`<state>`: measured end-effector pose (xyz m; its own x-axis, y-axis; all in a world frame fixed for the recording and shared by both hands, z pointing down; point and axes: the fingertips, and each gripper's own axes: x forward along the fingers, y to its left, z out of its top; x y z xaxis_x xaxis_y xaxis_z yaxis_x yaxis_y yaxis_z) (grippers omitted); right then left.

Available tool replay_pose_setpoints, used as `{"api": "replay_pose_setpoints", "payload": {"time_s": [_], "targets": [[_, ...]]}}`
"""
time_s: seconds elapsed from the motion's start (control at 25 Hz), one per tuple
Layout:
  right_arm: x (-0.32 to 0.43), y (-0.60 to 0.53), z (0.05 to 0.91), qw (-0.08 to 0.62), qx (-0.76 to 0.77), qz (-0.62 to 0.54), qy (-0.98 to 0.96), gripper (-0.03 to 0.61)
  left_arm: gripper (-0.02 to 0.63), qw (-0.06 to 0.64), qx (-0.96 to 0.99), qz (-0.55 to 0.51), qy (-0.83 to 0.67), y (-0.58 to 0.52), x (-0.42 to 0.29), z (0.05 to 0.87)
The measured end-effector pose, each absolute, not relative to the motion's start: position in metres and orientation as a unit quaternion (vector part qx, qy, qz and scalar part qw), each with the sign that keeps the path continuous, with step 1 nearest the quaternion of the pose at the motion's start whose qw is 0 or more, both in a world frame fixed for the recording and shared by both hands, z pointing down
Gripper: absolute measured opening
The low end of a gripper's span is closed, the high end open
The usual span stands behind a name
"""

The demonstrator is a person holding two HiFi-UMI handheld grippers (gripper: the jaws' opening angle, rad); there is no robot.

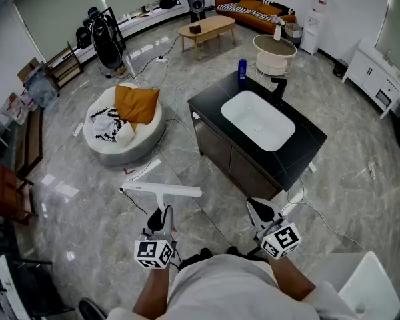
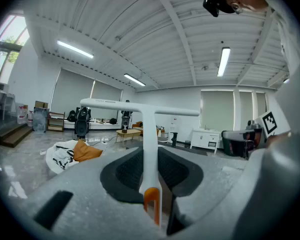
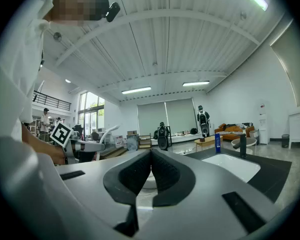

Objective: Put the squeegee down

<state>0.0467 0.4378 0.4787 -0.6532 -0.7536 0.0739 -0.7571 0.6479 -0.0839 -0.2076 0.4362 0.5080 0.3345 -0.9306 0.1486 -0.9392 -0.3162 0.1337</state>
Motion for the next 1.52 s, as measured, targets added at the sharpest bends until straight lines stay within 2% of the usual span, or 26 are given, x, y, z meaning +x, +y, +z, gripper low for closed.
{"api": "replay_pose_setpoints", "payload": {"time_s": [0.32, 0.92, 1.16, 1.52], "targets": [[0.013, 0.453, 0.492, 0.021, 0.42, 0.057, -0.906, 0.015, 0.092, 0.132, 0.812, -0.056, -0.565, 0.464, -0.246, 0.5], [-0.023, 0.463, 0.485, 0.0, 0.441, 0.045, -0.897, 0.015, 0.092, 0.119, 0.86, -0.055, -0.493, 0.452, -0.263, 0.504], [-0.039, 0.465, 0.473, 0.0, 0.452, 0.001, -0.892, 0.015, 0.092, 0.141, 0.863, -0.049, -0.482, 0.449, -0.272, 0.521], [-0.042, 0.432, 0.481, 0.002, 0.453, 0.026, -0.891, 0.015, 0.091, 0.145, 0.878, -0.04, -0.455, 0.412, -0.255, 0.524]]}}
